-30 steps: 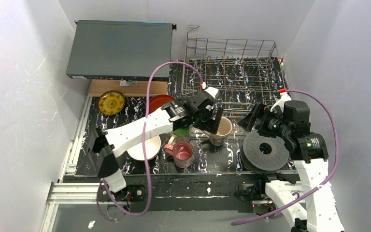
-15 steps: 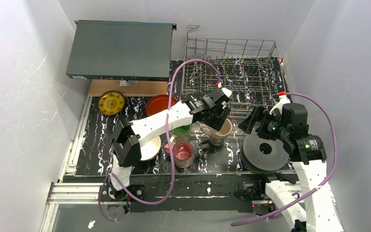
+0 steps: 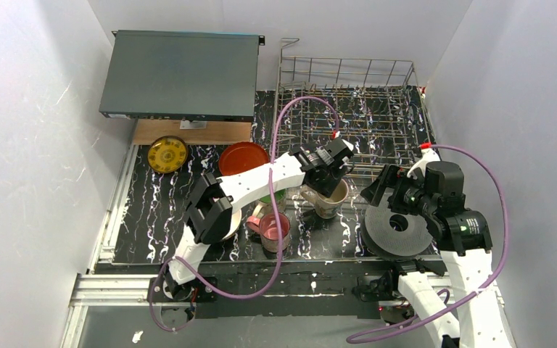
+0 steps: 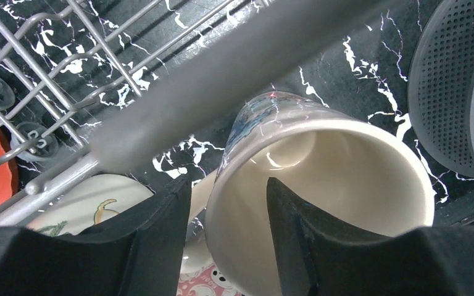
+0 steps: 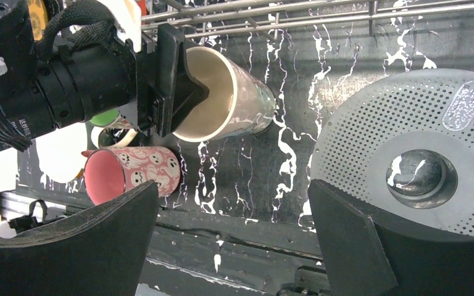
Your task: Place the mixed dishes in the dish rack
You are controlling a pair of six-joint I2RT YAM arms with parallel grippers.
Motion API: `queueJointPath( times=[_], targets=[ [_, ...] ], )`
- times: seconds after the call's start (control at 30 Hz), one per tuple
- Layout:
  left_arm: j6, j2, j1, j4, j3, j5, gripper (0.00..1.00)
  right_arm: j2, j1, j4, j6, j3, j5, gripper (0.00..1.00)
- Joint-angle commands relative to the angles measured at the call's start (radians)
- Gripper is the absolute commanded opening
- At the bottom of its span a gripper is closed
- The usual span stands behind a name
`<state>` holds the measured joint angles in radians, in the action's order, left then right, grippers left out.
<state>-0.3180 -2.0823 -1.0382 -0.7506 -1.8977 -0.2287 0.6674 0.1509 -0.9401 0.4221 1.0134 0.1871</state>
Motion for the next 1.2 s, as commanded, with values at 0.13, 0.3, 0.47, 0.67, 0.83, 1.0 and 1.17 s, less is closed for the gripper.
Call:
queueJointPath(
  times=[0.13,0.3,0.47,0.67,0.83,1.0,1.17],
  targets=[
    [0.001,0.01,-0.005,-0.027,-0.031,0.023,0.29,-0.012,0.0,0.0,-0.015,-0.022,-0.012,1.0],
    [-0.005,0.039,-0.005,-0.03,-0.017,0.049,0.0,-0.014,0.001,0.001,-0.015,-0.025,-0.017,1.0],
    [-0.046,0.114,-0.004,-0.024,-0.005,0.119,0.0,-0.018,0.0,0.002,-0.014,-0.021,-0.017,1.0],
    [-0.157,0.25,0.021,0.02,0.028,0.212,0.0,-0.041,0.001,0.005,-0.057,0.003,0.023,1.0],
    [-0.312,0.449,0.104,0.187,0.187,0.403,0.0,-0.07,0.0,0.021,-0.109,0.039,-0.016,1.0],
    [-0.497,0.652,0.227,0.378,0.349,0.576,0.0,-0.045,0.0,0.035,-0.104,0.057,-0.001,1.0],
    [-0.779,0.775,0.347,0.664,0.514,0.778,0.0,-0.027,0.001,0.116,-0.087,0.015,0.152,1.0]
  ],
)
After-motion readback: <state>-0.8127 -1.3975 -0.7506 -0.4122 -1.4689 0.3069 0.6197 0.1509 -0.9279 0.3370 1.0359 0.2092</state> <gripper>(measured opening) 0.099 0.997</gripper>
